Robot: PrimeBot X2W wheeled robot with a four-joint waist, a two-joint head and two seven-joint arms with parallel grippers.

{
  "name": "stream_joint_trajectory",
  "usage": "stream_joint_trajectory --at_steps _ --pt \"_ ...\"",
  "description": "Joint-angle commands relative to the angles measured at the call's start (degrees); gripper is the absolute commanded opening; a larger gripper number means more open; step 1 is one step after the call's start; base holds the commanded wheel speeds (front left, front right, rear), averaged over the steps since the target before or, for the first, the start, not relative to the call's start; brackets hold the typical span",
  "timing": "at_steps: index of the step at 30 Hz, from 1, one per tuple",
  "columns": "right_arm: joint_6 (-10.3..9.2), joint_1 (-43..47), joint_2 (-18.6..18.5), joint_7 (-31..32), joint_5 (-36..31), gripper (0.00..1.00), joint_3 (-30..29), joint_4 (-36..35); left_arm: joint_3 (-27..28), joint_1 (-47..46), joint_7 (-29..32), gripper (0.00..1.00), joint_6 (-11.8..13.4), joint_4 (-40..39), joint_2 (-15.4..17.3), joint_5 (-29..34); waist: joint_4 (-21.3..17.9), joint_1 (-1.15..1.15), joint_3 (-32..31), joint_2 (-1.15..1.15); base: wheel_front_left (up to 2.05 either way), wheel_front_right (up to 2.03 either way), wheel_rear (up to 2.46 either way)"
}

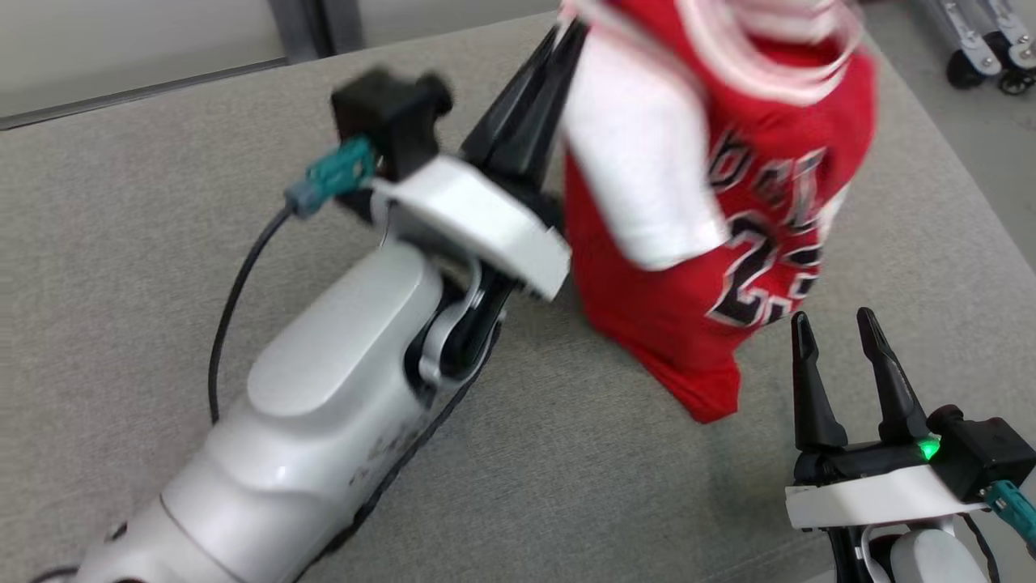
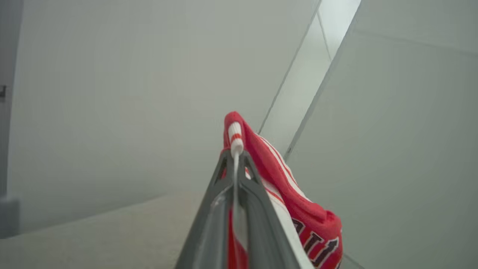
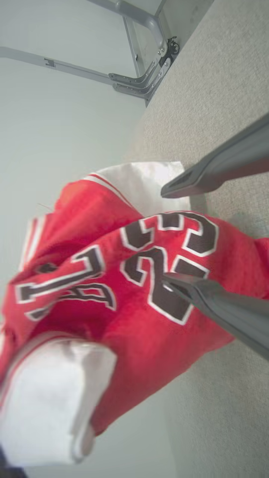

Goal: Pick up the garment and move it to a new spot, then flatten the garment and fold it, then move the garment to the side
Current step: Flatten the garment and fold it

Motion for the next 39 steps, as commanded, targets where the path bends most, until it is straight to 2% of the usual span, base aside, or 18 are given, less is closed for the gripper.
stream_joint_trajectory --at_steps 1,6,13,18,19,20,21,31,39 --pt "-0.08 -0.19 -0.05 -0.04 -0.58 1.0 -0.3 -0.15 0.66 2.46 -0.44 0.0 0.4 0.5 0.63 -0.71 2.16 0.0 0.9 0.0 0.0 0.0 0.0" --pt "-0.08 -1.33 -0.07 -0.04 -1.58 1.0 -1.48 -0.27 7.06 17.32 -1.19 0.0 0.25 3.19 2.7 -2.25 5.05 0.0 1.91 0.0 0.0 0.0 0.0" --pt "-0.08 -1.06 -0.09 -0.05 -2.35 1.0 -2.95 -0.7 25.2 34.69 -1.22 0.0 -0.59 -0.48 2.28 5.01 7.09 0.0 2.07 0.0 0.0 0.0 0.0" --pt "-0.08 -0.39 -0.08 -0.05 -2.63 1.0 -3.51 -0.55 33.89 43.86 -1.09 0.0 -1.12 -2.68 1.05 9.52 8.45 0.0 2.42 0.0 0.0 0.0 0.0" --pt "-0.08 -0.36 -0.08 -0.05 -2.6 1.0 -3.35 -0.43 34.49 45.05 -1.08 0.17 -1.43 -2.53 0.93 10.06 8.63 0.0 2.44 0.0 0.0 0.0 0.0" --pt "-0.08 -0.41 -0.09 -0.04 -2.55 1.0 -3.21 -0.33 34.94 45.81 -1.08 0.71 -1.5 -2.49 0.82 10.61 8.82 0.0 2.47 0.0 0.0 0.0 0.0" --pt "-0.08 -0.53 -0.08 -0.05 -2.53 1.0 -3.07 -0.3 35.33 46.38 -1.08 1.0 -1.67 -2.65 0.88 11.43 8.97 0.0 2.47 0.0 0.0 0.0 0.0" --pt "-0.08 -1.03 -0.09 -0.05 -2.19 1.0 -2.36 -0.07 38.06 46.18 -1.11 1.0 -1.11 -6.82 1.3 18.43 8.57 0.0 2.16 0.0 0.0 0.0 0.0" --pt "-0.08 -0.84 -0.09 -0.05 -1.98 1.0 -1.71 0.23 33.1 43.38 -0.29 1.0 0.26 -6.26 5.39 26.76 7.13 0.0 1.84 0.0 0.0 0.0 0.0"
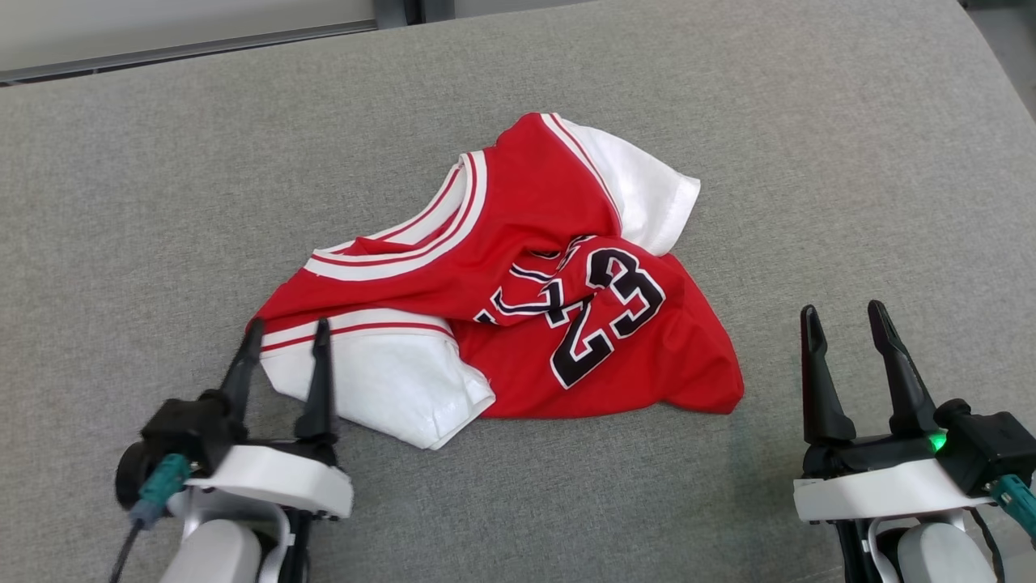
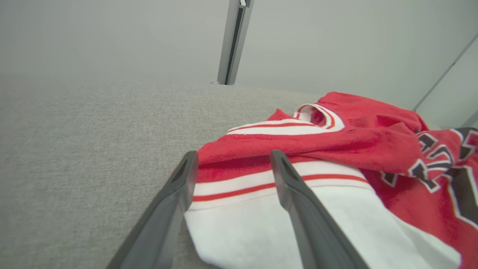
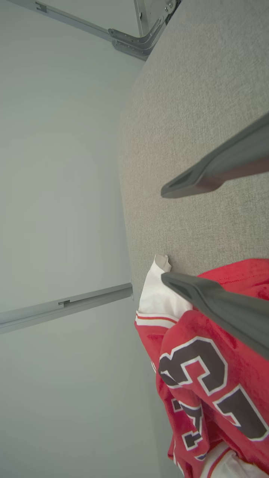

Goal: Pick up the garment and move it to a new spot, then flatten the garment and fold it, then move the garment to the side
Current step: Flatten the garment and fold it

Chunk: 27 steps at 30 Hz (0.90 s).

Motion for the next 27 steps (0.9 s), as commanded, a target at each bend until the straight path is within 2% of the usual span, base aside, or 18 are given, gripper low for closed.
stream_joint_trajectory --at_steps 1,3,8,17,19,21,22,23,25,27 --pt "-0.08 -0.03 -0.16 -0.05 0.2 1.0 -0.13 -0.04 -1.46 -0.95 0.02 1.0 -0.12 -1.39 0.65 1.86 -0.35 0.0 -0.12 0.0 0.0 0.0 0.0" --pt "-0.08 0.11 -0.14 -0.05 0.54 1.0 0.02 0.06 -3.99 -1.01 0.69 1.0 -1.39 -3.48 0.56 3.11 -0.58 0.0 -0.12 0.0 0.0 0.0 0.0" --pt "-0.08 0.67 -0.17 -0.05 1.38 1.0 2.42 3.02 -7.61 -1.49 1.15 1.0 -1.78 -5.44 0.33 6.11 -0.67 0.0 -0.33 0.0 0.0 0.0 0.0" --pt "-0.07 -1.87 -0.16 -0.05 1.57 1.0 7.05 14.91 -14.26 -8.98 0.0 1.0 -0.59 -1.45 0.1 16.46 0.47 0.0 -0.77 0.0 0.0 0.0 0.0" --pt "-0.08 -3.74 -0.15 -0.05 1.11 1.0 7.49 19.31 -15.04 -10.83 -0.35 1.0 -0.46 -0.44 -0.55 17.65 0.39 0.0 -0.49 0.0 0.0 0.0 0.0" --pt "-0.08 -5.25 -0.14 -0.05 1.41 0.79 8.19 22.82 -15.33 -11.6 -0.5 1.0 -0.29 0.07 -0.81 18.04 0.39 0.0 -0.29 0.0 0.0 0.0 0.0" --pt "-0.07 -6.08 -0.12 0.03 1.69 0.19 8.93 24.41 -15.38 -11.94 -0.54 1.0 -0.2 0.24 -0.95 18.2 0.39 0.0 -0.2 0.0 0.0 0.0 0.0" --pt "-0.07 -6.73 -0.08 0.09 1.82 0.0 9.51 25.89 -15.45 -12.09 -0.54 1.0 -0.12 0.44 -1.05 18.39 0.4 0.0 -0.14 0.0 0.0 0.0 0.0" --pt "-0.07 -8.04 -0.08 0.1 2.06 0.0 10.67 27.51 -15.49 -11.98 -0.69 1.0 0.07 0.83 -1.23 18.56 0.38 0.0 -0.09 0.0 0.0 0.0 0.0" --pt "-0.11 -9.35 -0.22 0.08 0.36 0.0 9.46 27.87 -15.35 -11.77 -0.76 1.0 0.29 1.04 -1.27 18.57 0.31 0.0 -0.07 0.0 0.0 0.0 0.0"
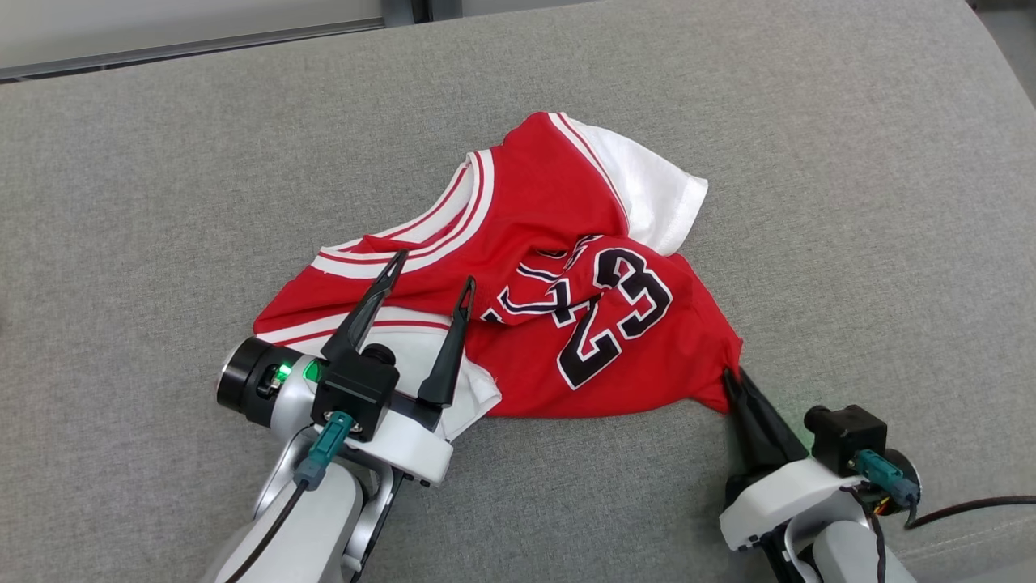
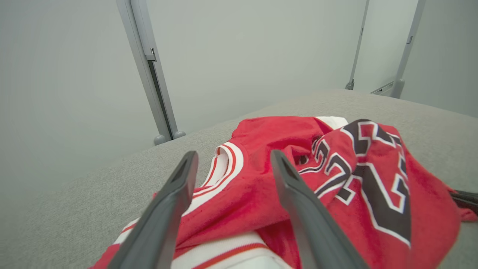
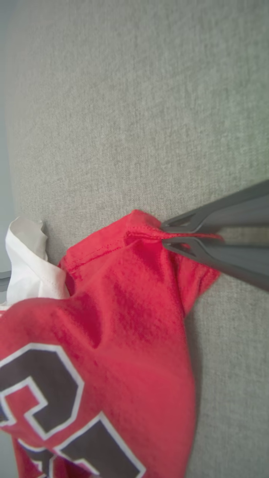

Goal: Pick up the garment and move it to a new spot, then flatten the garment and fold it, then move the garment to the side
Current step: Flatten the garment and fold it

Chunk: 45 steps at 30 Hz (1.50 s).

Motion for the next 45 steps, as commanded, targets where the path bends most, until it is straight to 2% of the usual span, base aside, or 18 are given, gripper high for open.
stream_joint_trajectory --at_steps 1,4,11,14,15,16,22,27,29,30,32,36,37,41,45 --pt "-0.13 -0.95 -0.35 0.23 -1.99 0.0 -2.17 0.41 0.25 -0.16 -0.26 1.0 0.5 0.21 0.04 0.27 -0.03 0.0 -0.01 0.0 0.0 0.0 0.0" --pt "-0.13 -1.66 -1.37 0.12 -5.82 0.0 -8.71 -2.47 0.38 0.15 -0.35 1.0 0.68 0.36 -0.1 0.35 0.11 0.0 -0.05 0.0 0.0 0.0 0.0" --pt "-0.12 -4.77 -6.34 0.12 -13.96 0.0 -23.77 -9.7 0.81 0.41 -0.39 1.0 0.44 1.36 -0.03 -0.43 0.25 0.0 -0.12 0.0 0.0 0.0 0.0" --pt "-0.12 -5.47 -6.6 0.12 -15.47 0.0 -26.78 -8.5 0.37 0.59 -0.25 1.0 -0.3 2.26 -0.37 -1.07 0.19 0.0 -0.11 0.0 0.0 0.0 0.0" --pt "-0.12 -5.87 -6.73 0.12 -16.37 0.07 -28.43 -6.96 0.07 0.69 0.23 1.0 -0.94 2.81 -0.61 -1.62 0.13 0.0 -0.12 0.0 0.0 0.0 0.0" --pt "-0.12 -6.95 -6.84 0.12 -17.39 1.0 -29.53 -6.15 -0.29 0.61 0.74 1.0 -1.88 3.29 -0.99 -2.33 0.12 0.0 -0.05 0.0 0.0 0.0 0.0" --pt "-0.12 -6.7 -4.3 0.12 -20.12 1.0 -31.45 -7.58 -1.7 -0.19 5.82 1.0 -6.21 5.45 -3.23 -7.2 0.09 0.0 0.65 0.0 0.0 0.0 0.0" --pt "-0.12 -2.98 -2.18 0.12 -19.37 1.0 -29.35 -11.03 -2.41 -0.68 12.41 1.0 -5.91 7.0 -3.26 -8.64 -0.97 0.0 1.19 0.0 0.0 0.0 0.0" --pt "-0.12 -1.75 -1.81 0.12 -18.77 1.0 -28.72 -12.16 -2.55 -0.7 13.87 0.87 -6.73 6.93 -3.21 -9.51 -1.59 0.0 1.32 0.0 0.0 0.0 0.0" --pt "-0.12 -1.2 -1.57 0.12 -18.38 1.0 -28.43 -12.62 -2.49 -0.67 14.34 0.78 -7.03 6.79 -3.25 -9.93 -1.87 0.0 1.37 0.0 0.0 0.0 0.0" --pt "-0.12 -0.35 -1.16 0.12 -17.98 1.0 -28.15 -13.28 -2.44 -0.76 14.87 0.45 -7.62 6.34 -3.21 -10.72 -2.31 0.0 1.42 0.0 0.0 0.0 0.0" --pt "-0.12 0.3 -0.78 0.12 -17.62 1.0 -27.9 -14.22 -2.37 -0.74 16.49 0.22 -8.28 5.52 -3.4 -12.38 -2.77 0.0 1.49 0.0 0.0 0.0 0.0" --pt "-0.12 0.33 -0.69 0.12 -17.59 1.0 -27.74 -14.43 -2.43 -0.81 16.93 0.0 -8.31 5.49 -3.21 -12.55 -2.82 0.0 1.47 0.0 0.0 0.0 0.0" --pt "-0.12 0.5 -0.43 0.12 -16.85 1.0 -26.85 -15.37 -1.95 -1.03 16.9 0.0 -8.61 5.76 -2.88 -13.29 -2.82 0.0 1.25 0.0 0.0 0.0 0.0" --pt "-0.12 1.51 -0.3 0.12 -16.03 1.0 -26.22 -16.7 1.01 -1.49 10.12 0.0 -7.12 3.23 -3.16 -13.94 -1.93 0.0 0.68 0.0 0.0 0.0 0.0"
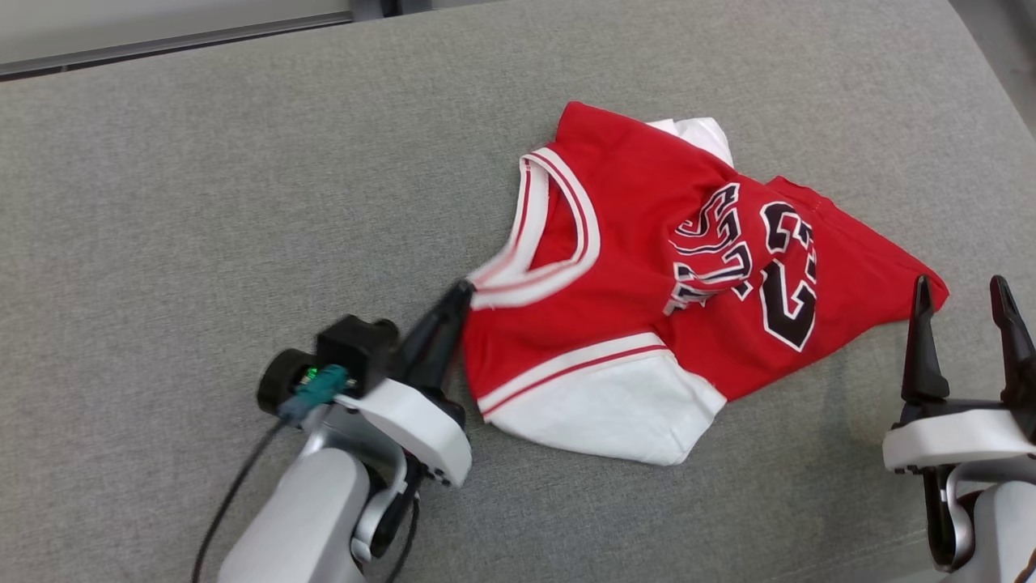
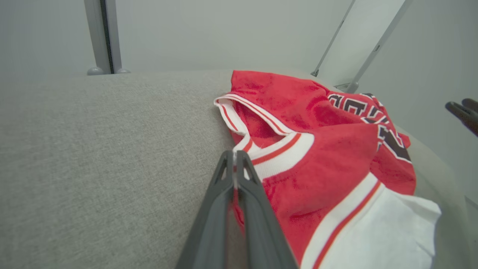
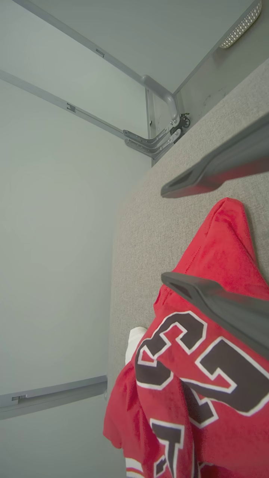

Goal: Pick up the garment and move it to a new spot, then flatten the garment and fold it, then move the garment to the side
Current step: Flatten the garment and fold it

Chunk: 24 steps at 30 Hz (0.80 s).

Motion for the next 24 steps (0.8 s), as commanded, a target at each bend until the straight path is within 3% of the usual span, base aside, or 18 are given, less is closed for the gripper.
stream_joint_trajectory --at_steps 1,7,14,19,24 --pt "-0.14 1.02 -0.06 -0.03 0.42 1.0 0.0 -0.34 1.44 -0.54 -1.91 0.0 0.84 -0.83 0.45 -0.5 0.64 0.0 -0.42 0.0 0.0 0.0 0.0" --pt "-0.14 2.96 0.0 -0.03 0.79 1.0 0.03 -0.5 8.89 3.3 -7.4 0.0 4.25 -5.77 3.45 -3.01 2.33 0.0 -1.36 0.0 0.0 0.0 0.0" --pt "-0.14 3.75 0.01 -0.03 0.88 1.0 -0.19 -0.41 12.33 9.27 -4.34 0.0 5.66 -10.08 7.51 -5.77 3.23 0.0 -1.64 0.0 0.0 0.0 0.0" --pt "-0.14 4.84 -0.46 -0.03 0.99 1.0 -1.86 -0.78 11.16 16.82 -0.73 0.0 4.42 -16.58 9.92 -7.63 5.06 0.0 -2.08 0.0 0.0 0.0 0.0" --pt "-0.13 5.88 -0.97 -0.03 1.0 1.0 -3.08 -0.19 13.54 22.27 -1.54 0.0 7.27 -22.28 11.55 -7.41 8.14 0.0 -2.24 0.0 0.0 0.0 0.0"
